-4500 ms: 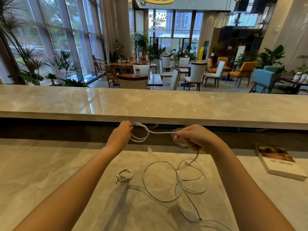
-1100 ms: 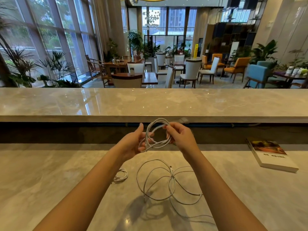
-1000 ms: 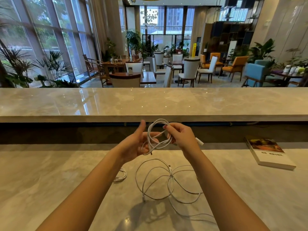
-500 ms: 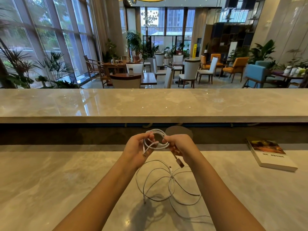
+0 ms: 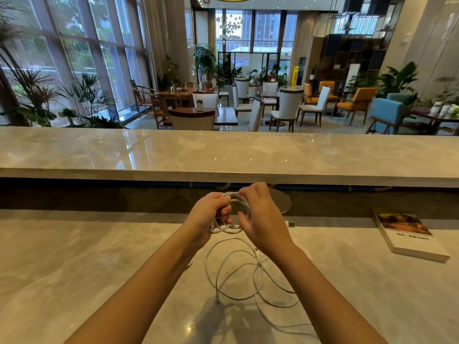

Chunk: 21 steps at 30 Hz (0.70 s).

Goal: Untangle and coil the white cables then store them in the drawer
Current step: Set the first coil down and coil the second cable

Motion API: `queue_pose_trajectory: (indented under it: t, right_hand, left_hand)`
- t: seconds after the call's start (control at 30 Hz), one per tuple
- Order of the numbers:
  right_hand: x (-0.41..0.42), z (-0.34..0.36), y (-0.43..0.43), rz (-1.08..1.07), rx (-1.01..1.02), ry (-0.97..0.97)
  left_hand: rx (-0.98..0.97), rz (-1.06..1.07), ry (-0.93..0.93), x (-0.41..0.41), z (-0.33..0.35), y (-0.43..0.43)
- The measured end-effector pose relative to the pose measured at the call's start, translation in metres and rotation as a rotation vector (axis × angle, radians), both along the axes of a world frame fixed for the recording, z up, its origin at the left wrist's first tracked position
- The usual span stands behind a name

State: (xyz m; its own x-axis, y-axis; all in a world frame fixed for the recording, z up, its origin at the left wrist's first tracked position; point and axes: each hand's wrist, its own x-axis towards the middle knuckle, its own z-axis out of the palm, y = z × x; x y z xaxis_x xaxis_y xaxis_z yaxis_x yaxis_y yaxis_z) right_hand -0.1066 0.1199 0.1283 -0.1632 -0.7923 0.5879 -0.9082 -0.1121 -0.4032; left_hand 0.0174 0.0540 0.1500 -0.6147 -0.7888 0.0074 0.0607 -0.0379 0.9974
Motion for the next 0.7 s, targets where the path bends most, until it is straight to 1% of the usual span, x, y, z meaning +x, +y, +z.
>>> queue_pose_trajectory:
  t: [0.07,0.17,0.23,0.27,0.3,0.37,0.43,0.47,0.53,0.6,0.63,0.7]
  right_hand:
    - [0.0,0.001,-0.001,0.027,0.024,-0.034]
    - [-0.003,0.004,-0.004,0.003,0.009,-0.031]
    - [-0.004,0.006,-0.005,0.018,0.051,-0.077]
    - [-0.005,0.007,-0.005,0.045,0.09,-0.16]
    - [-0.007,0.01,-0.004,0.089,0.137,-0.285]
    - [-0.013,0.018,-0.001,0.22,0.229,-0.587]
    - [-0.019,0.025,0.004,0.329,0.294,-0.828]
    - [-0.02,0.027,0.006,0.354,0.312,-0.936]
    - [-0.02,0.028,0.007,0.341,0.311,-1.202]
    - [-0.02,0.028,0.006,0.276,0.298,-1.492]
    - [-0.019,0.028,0.005,0.245,0.293,-1.601]
    - [-0.018,0.031,0.005,0.188,0.266,-1.723]
  left_hand:
    - [0.001,-0.037,0.005,0.0,-0.001,-0.001]
    - [0.107,-0.138,0.04,0.002,-0.002,-0.002]
    - [0.056,-0.146,-0.02,0.005,-0.004,-0.004]
    - [0.002,-0.131,-0.076,0.007,-0.006,-0.005]
    - [-0.059,-0.12,-0.132,0.009,-0.008,-0.007]
    - [-0.175,-0.113,-0.223,0.014,-0.013,-0.012]
    - [-0.218,-0.094,-0.251,0.02,-0.018,-0.015]
    - [-0.207,-0.084,-0.239,0.021,-0.02,-0.016]
    - [-0.163,-0.083,-0.195,0.022,-0.021,-0.017]
    - [-0.141,-0.087,-0.18,0.023,-0.021,-0.018]
    - [-0.148,-0.087,-0.187,0.022,-0.021,-0.019]
    - [-0.181,-0.062,-0.212,0.02,-0.02,-0.018]
